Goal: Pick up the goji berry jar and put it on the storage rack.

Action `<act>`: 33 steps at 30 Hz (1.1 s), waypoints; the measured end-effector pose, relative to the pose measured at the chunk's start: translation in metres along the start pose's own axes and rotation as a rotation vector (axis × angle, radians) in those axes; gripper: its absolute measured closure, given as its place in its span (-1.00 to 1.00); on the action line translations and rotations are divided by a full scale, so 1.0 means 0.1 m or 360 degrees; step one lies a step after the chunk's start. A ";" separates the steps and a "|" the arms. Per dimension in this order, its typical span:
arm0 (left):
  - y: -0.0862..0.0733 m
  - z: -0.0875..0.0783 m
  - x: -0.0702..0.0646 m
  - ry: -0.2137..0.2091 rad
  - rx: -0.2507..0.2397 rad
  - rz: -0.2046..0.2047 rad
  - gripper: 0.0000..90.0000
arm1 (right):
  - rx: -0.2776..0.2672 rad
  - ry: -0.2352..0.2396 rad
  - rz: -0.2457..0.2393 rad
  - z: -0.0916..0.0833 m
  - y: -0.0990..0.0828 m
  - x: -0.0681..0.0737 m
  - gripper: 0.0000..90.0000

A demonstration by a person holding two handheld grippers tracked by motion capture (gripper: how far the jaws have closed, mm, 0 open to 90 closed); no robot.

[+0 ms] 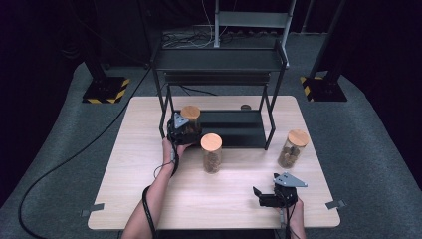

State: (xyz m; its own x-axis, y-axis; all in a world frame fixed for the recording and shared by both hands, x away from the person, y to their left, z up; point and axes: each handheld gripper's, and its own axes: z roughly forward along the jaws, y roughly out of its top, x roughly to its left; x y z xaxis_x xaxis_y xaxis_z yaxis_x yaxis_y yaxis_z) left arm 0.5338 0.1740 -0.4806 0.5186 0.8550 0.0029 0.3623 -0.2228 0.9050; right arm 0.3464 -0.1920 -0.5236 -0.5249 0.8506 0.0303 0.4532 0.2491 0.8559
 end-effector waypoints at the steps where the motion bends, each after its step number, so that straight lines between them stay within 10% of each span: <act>1: -0.02 0.01 0.01 -0.0009 -0.0005 -0.0020 -0.45 | -0.0003 0.0000 0.0000 0.00 0.00 0.00 -0.96; 33: 0.00 0.03 -0.02 0.0000 0.0022 -0.0009 -0.46 | -0.0007 0.0000 -0.0001 -0.01 0.00 0.00 -0.96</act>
State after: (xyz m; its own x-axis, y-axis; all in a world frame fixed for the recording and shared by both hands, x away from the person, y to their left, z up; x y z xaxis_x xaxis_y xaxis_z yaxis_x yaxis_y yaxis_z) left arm 0.5352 0.1707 -0.4816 0.5166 0.8562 -0.0024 0.3758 -0.2242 0.8992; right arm 0.3459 -0.1921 -0.5235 -0.5253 0.8504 0.0295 0.4495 0.2479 0.8582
